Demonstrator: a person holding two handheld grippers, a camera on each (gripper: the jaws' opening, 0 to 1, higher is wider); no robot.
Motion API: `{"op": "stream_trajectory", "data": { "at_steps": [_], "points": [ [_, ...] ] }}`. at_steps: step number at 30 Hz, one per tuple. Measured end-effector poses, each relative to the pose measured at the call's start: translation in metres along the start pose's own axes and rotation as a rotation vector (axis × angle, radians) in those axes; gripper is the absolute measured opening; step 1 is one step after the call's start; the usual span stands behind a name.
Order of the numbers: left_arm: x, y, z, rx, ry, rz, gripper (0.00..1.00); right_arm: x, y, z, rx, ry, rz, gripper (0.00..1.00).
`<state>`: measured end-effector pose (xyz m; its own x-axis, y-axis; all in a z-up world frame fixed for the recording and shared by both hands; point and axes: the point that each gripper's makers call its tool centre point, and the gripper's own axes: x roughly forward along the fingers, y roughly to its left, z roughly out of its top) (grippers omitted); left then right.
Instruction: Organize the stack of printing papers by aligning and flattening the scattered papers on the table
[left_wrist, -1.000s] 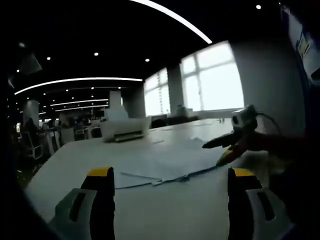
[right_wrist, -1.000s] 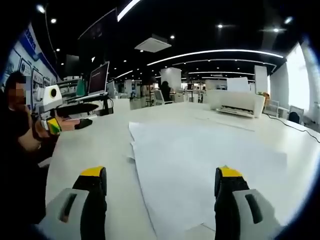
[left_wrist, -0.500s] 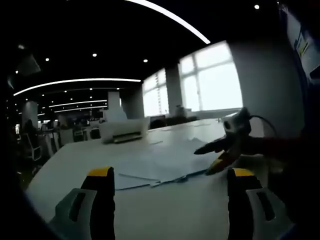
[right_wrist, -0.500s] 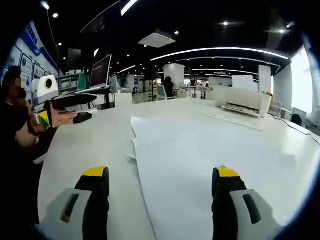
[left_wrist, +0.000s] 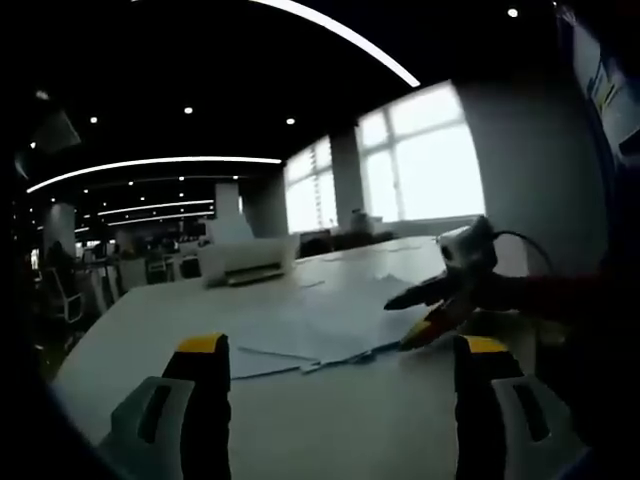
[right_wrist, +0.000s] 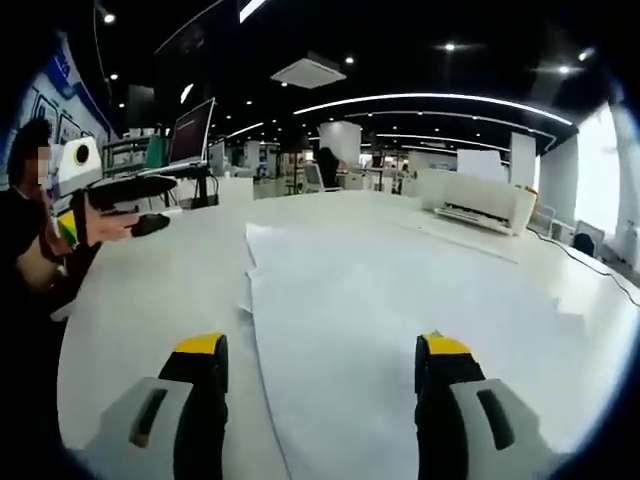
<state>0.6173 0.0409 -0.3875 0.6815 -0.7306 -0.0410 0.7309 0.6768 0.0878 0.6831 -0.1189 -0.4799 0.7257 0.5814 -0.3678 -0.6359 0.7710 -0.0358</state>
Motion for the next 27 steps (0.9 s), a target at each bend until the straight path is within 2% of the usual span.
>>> {"op": "stream_trajectory", "data": {
  "at_steps": [4, 9, 15, 27],
  "points": [
    [0.001, -0.002, -0.001, 0.0, 0.004, -0.005, 0.95, 0.001, -0.002, -0.004, -0.016, 0.019, -0.018, 0.71],
    [0.0, 0.001, -0.001, 0.001, 0.002, 0.005, 0.95, 0.0, -0.006, -0.006, 0.031, 0.028, -0.025, 0.7],
    [-0.002, 0.002, 0.001, -0.002, -0.005, 0.009, 0.95, 0.0, -0.012, -0.006, 0.058, 0.025, -0.048, 0.62],
    [-0.001, 0.0, 0.001, -0.004, -0.007, 0.004, 0.95, -0.001, -0.011, -0.007, 0.066, 0.03, -0.055, 0.62]
  ]
}}
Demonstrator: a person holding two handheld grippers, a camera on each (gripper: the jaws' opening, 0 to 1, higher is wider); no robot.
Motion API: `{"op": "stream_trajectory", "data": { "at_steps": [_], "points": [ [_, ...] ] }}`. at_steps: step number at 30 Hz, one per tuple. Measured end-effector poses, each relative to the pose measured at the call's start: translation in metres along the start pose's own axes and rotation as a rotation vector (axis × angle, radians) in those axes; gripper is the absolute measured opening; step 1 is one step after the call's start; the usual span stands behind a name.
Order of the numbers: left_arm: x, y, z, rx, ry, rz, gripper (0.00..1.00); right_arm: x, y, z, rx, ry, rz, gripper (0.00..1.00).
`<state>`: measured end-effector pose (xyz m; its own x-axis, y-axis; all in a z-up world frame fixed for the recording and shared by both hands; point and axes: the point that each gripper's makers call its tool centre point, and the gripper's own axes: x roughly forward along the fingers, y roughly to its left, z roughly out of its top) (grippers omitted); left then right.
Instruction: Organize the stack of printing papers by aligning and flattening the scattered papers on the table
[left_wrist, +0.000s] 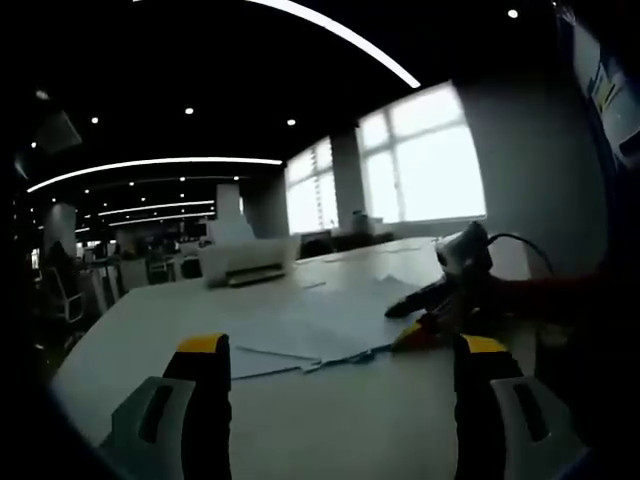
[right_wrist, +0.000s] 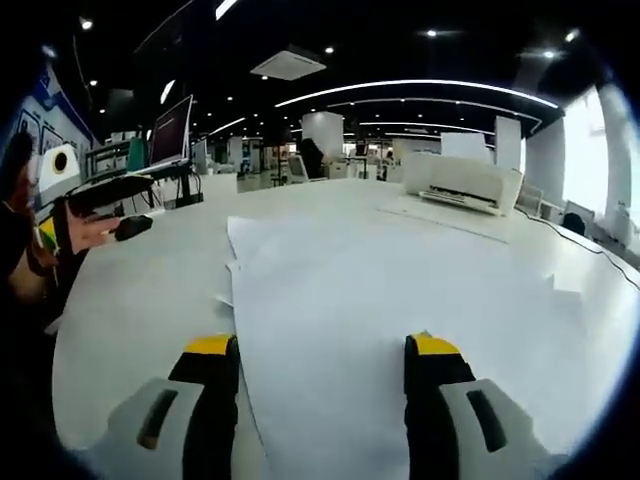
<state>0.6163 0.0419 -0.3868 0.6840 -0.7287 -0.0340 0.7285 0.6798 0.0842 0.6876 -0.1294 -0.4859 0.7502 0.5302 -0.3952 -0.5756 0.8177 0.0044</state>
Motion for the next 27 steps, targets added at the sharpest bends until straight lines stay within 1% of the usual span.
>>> {"op": "stream_trajectory", "data": {
  "at_steps": [3, 6, 8, 10, 13, 16, 19, 23, 27],
  "points": [
    [0.0, 0.0, 0.0, -0.002, 0.0, 0.0, 0.95, -0.001, 0.0, 0.001, 0.017, -0.003, 0.004, 0.62],
    [0.001, -0.001, 0.0, -0.001, 0.001, -0.002, 0.95, -0.003, 0.0, 0.003, 0.054, -0.015, 0.02, 0.6],
    [0.001, -0.001, 0.0, -0.002, 0.001, -0.004, 0.95, -0.004, 0.003, 0.004, 0.083, -0.023, 0.047, 0.54],
    [0.001, -0.001, 0.0, -0.003, 0.001, -0.005, 0.95, -0.005, 0.008, 0.005, 0.12, -0.029, 0.08, 0.45],
    [0.002, -0.002, 0.001, -0.003, -0.003, -0.006, 0.95, -0.004, 0.009, 0.006, 0.134, -0.028, 0.092, 0.4],
    [0.001, -0.002, 0.0, -0.004, -0.002, -0.007, 0.95, -0.006, 0.015, 0.005, 0.161, -0.025, 0.12, 0.31],
    [0.002, -0.003, 0.0, -0.004, 0.0, -0.009, 0.95, -0.005, 0.016, 0.005, 0.181, -0.02, 0.136, 0.26],
    [0.002, -0.004, 0.002, -0.011, -0.008, -0.015, 0.95, -0.006, 0.022, 0.004, 0.187, -0.01, 0.155, 0.19],
    [0.002, -0.003, 0.0, -0.011, -0.004, -0.012, 0.95, -0.004, 0.023, 0.002, 0.151, 0.002, 0.15, 0.09]
  ]
}}
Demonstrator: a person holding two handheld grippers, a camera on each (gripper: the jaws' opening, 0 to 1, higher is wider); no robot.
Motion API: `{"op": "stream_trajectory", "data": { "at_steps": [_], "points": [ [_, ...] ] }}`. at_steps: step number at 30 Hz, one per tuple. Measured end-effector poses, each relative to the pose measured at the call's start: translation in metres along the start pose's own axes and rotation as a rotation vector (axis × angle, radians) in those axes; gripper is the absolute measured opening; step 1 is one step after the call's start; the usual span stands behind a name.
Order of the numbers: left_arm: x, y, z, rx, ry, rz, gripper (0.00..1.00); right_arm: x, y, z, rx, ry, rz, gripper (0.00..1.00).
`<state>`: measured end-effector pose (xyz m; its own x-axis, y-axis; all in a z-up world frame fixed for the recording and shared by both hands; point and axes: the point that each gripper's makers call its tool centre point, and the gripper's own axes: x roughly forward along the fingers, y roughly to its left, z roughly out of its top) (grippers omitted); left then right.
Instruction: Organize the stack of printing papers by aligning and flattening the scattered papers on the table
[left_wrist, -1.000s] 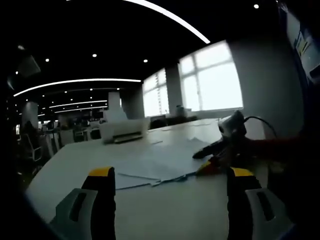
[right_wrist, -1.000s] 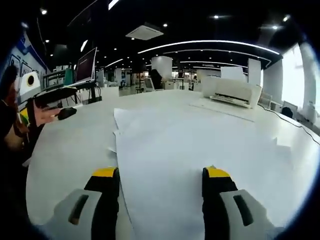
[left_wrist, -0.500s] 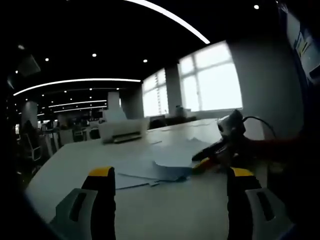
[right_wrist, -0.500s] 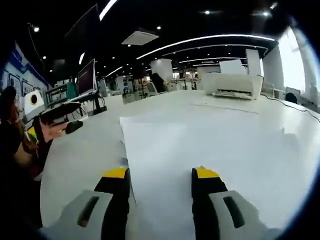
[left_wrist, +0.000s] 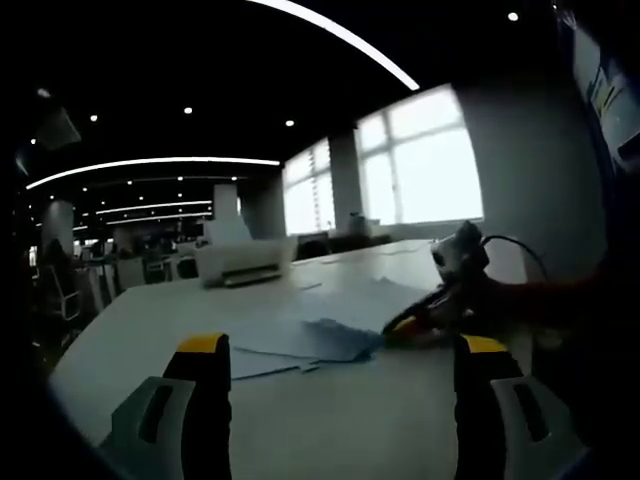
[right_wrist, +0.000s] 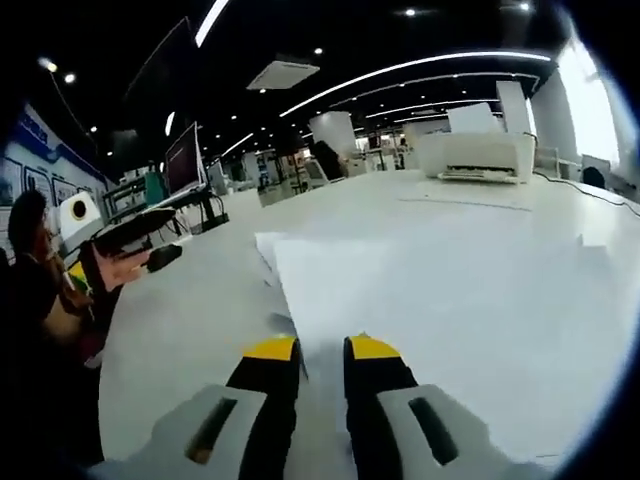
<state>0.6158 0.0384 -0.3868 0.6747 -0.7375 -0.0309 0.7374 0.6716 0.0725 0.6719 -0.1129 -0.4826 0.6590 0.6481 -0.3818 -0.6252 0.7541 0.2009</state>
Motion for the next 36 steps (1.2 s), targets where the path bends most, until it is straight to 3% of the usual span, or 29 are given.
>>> {"op": "stream_trajectory", "data": {
  "at_steps": [8, 17, 26, 36],
  "points": [
    [0.0, -0.001, -0.001, -0.001, 0.002, -0.003, 0.95, 0.001, 0.005, -0.002, -0.024, 0.011, 0.005, 0.01],
    [0.0, -0.001, -0.001, -0.001, 0.001, -0.003, 0.95, -0.003, 0.006, 0.003, -0.073, -0.011, -0.023, 0.0],
    [-0.001, 0.0, 0.0, 0.0, 0.0, -0.002, 0.95, -0.015, 0.006, 0.023, -0.192, -0.083, -0.079, 0.0],
    [0.001, 0.0, 0.003, 0.005, -0.002, -0.005, 0.95, -0.038, 0.014, 0.056, -0.151, -0.135, -0.037, 0.0]
  ]
}}
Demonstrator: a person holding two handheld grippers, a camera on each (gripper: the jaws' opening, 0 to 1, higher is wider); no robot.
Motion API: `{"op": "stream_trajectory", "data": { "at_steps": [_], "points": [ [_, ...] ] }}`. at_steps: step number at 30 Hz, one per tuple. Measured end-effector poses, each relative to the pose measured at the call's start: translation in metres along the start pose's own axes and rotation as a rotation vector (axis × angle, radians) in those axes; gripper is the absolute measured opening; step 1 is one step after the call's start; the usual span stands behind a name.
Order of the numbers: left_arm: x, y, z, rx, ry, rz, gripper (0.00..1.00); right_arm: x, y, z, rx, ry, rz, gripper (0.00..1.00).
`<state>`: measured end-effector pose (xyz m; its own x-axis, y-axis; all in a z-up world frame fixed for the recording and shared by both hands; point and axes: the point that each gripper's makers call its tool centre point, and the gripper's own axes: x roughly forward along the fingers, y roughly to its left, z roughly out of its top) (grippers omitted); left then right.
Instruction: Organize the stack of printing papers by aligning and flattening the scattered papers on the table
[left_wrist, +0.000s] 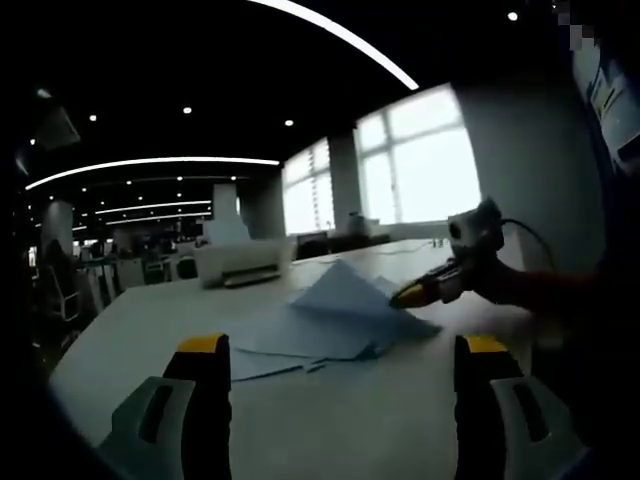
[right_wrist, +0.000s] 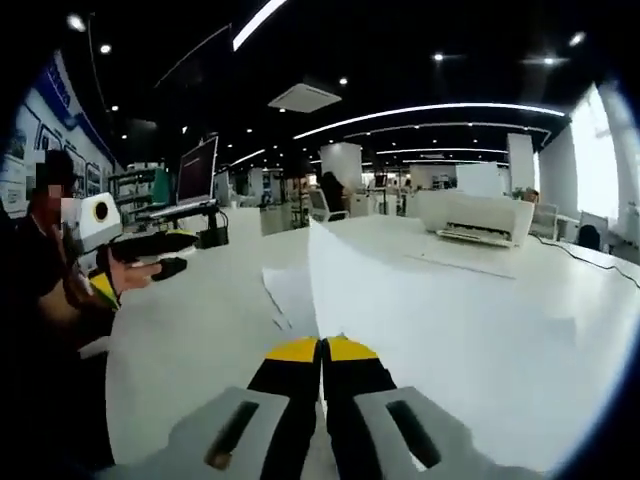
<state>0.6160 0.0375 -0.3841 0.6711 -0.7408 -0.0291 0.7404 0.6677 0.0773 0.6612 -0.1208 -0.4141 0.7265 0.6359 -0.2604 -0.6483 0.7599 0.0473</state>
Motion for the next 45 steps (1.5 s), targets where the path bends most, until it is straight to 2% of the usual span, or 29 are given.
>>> {"op": "stream_trajectory", "data": {
  "at_steps": [5, 9, 13, 15, 18, 24, 28, 36, 39, 42, 45],
  "points": [
    [-0.001, 0.0, 0.003, -0.001, -0.005, -0.001, 0.95, -0.017, -0.006, 0.019, -0.054, 0.017, -0.029, 0.0],
    [-0.002, 0.001, 0.003, -0.004, -0.008, 0.001, 0.95, -0.038, -0.01, 0.041, -0.117, 0.014, -0.056, 0.0],
    [-0.002, 0.001, 0.004, 0.0, -0.007, -0.001, 0.95, -0.055, -0.028, 0.066, -0.173, 0.017, -0.089, 0.0],
    [-0.002, 0.0, 0.005, 0.003, -0.007, -0.003, 0.95, -0.061, -0.03, 0.072, -0.192, 0.014, -0.093, 0.0],
    [-0.002, 0.0, 0.007, 0.004, -0.009, -0.003, 0.95, -0.074, -0.033, 0.094, -0.254, 0.013, -0.109, 0.0],
    [-0.001, -0.002, 0.01, 0.01, -0.012, -0.007, 0.95, -0.088, -0.036, 0.124, -0.31, 0.005, -0.124, 0.0],
    [0.001, -0.003, 0.014, 0.015, -0.018, -0.011, 0.95, -0.1, -0.034, 0.147, -0.385, -0.007, -0.147, 0.0],
    [0.0, -0.004, 0.016, 0.021, -0.02, -0.013, 0.95, -0.116, -0.03, 0.169, -0.438, -0.024, -0.168, 0.0],
    [0.0, -0.004, 0.016, 0.022, -0.02, -0.013, 0.95, -0.116, -0.03, 0.17, -0.441, -0.026, -0.168, 0.0],
    [-0.001, -0.003, 0.018, 0.026, -0.022, -0.012, 0.95, -0.132, -0.019, 0.188, -0.522, -0.049, -0.202, 0.0],
    [-0.002, -0.004, 0.019, 0.028, -0.024, -0.014, 0.95, -0.138, -0.01, 0.195, -0.564, -0.056, -0.212, 0.0]
  ]
}}
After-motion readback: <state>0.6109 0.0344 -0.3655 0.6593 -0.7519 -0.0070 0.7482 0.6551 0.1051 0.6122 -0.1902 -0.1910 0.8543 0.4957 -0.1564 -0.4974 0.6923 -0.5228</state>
